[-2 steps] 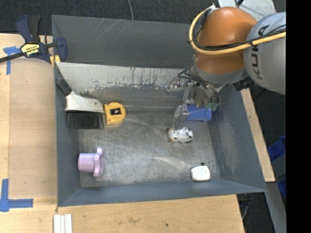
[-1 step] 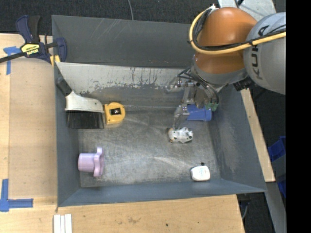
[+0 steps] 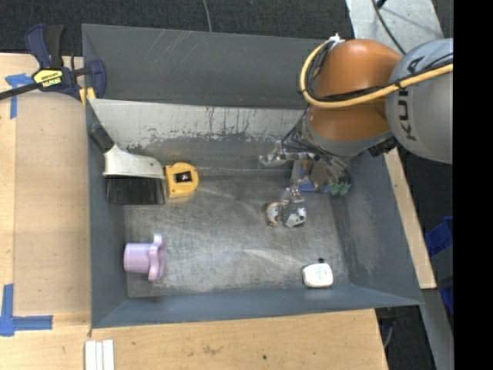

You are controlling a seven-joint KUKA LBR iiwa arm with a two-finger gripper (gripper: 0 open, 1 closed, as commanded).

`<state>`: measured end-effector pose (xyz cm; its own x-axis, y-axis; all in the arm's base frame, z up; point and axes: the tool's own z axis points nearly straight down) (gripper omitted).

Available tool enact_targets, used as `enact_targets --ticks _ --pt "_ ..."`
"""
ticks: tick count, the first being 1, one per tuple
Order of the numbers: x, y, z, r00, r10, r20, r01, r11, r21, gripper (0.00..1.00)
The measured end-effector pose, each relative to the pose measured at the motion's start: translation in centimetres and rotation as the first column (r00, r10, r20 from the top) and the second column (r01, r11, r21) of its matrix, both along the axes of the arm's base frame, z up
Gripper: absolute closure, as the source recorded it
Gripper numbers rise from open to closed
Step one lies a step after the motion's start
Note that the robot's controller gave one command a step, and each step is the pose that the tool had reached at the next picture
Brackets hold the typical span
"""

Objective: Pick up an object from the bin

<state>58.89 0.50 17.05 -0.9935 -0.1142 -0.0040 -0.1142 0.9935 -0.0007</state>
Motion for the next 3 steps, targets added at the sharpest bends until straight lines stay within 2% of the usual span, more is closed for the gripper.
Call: enact_targets --ticks 1,2,3 --pt "1.7 1.1 2.2 0.999 -0.037 -0.003 0.037 0.999 0.001 0.0" --pt "2.2 -0.4 0.0 0.98 -0.197 0.005 0.197 0.98 0.003 0.0" --pt "2.3 -5.3 -5.4 0.999 0.032 0.005 -0.032 0.999 0.001 0.0"
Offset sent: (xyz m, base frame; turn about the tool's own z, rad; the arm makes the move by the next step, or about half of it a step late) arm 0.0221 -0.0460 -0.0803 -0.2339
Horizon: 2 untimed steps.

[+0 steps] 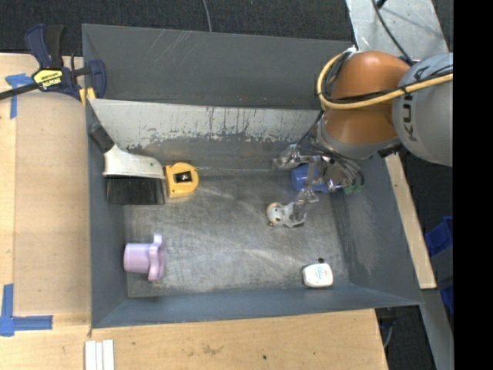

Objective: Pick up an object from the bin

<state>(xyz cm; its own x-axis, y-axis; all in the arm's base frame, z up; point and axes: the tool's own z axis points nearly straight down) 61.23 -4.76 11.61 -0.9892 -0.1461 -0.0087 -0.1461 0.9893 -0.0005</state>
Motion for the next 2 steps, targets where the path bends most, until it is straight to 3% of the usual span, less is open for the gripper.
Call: enact_targets --ticks 1,2 --pt "-1.6 -2.4 -2.7 0.996 0.088 -0.005 -0.088 0.996 -0.002 0.0" --pt "0.0 -5.5 -1.0 0.862 0.506 -0.005 -0.506 0.862 -0.003 1.0"
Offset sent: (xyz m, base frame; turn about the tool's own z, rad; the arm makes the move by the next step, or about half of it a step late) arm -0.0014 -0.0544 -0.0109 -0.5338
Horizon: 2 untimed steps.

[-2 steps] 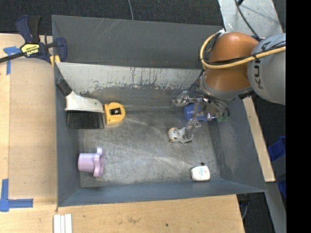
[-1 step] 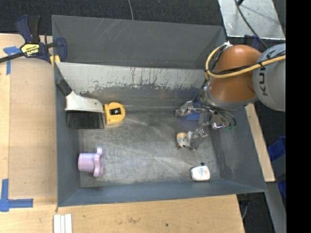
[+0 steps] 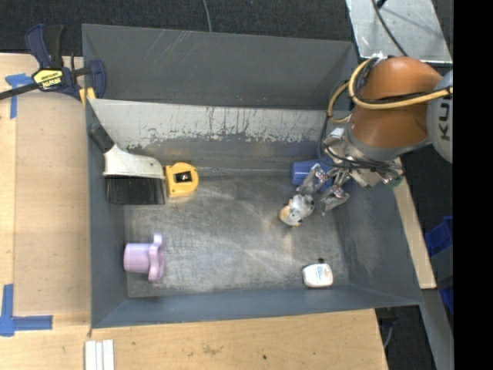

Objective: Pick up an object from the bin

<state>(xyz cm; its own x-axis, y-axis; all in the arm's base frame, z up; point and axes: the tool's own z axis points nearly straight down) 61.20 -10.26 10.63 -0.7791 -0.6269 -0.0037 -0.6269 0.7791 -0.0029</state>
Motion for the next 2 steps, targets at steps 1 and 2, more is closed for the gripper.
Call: enact_targets --ticks 1,2 --pt "-0.02 0.02 -0.03 1.0 0.0 -0.001 0.0 1.0 0.001 1.0" --pt "-0.03 0.03 -0.01 1.0 0.002 -0.001 -0.002 1.0 0.001 1.0"
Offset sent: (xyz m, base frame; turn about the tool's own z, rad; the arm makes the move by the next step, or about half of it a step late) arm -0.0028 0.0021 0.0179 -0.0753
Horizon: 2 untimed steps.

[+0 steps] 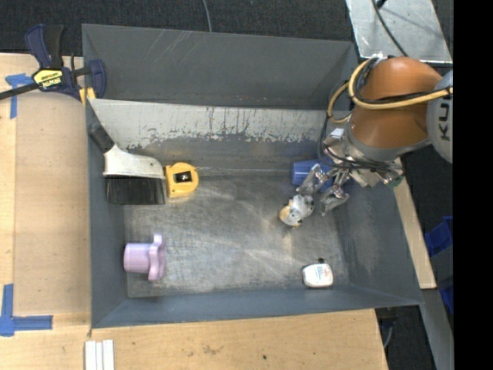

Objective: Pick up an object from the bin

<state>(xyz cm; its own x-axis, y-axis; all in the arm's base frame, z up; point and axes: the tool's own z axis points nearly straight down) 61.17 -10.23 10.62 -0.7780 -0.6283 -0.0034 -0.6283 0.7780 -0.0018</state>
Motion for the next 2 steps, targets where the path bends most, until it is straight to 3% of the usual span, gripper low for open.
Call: enact_targets --ticks 1,2 --pt "-0.36 3.48 -1.76 0.979 0.205 -0.002 -0.205 0.979 0.001 0.0" --pt "-0.35 3.33 -1.71 0.98 0.201 -0.002 -0.201 0.98 0.0 1.0"
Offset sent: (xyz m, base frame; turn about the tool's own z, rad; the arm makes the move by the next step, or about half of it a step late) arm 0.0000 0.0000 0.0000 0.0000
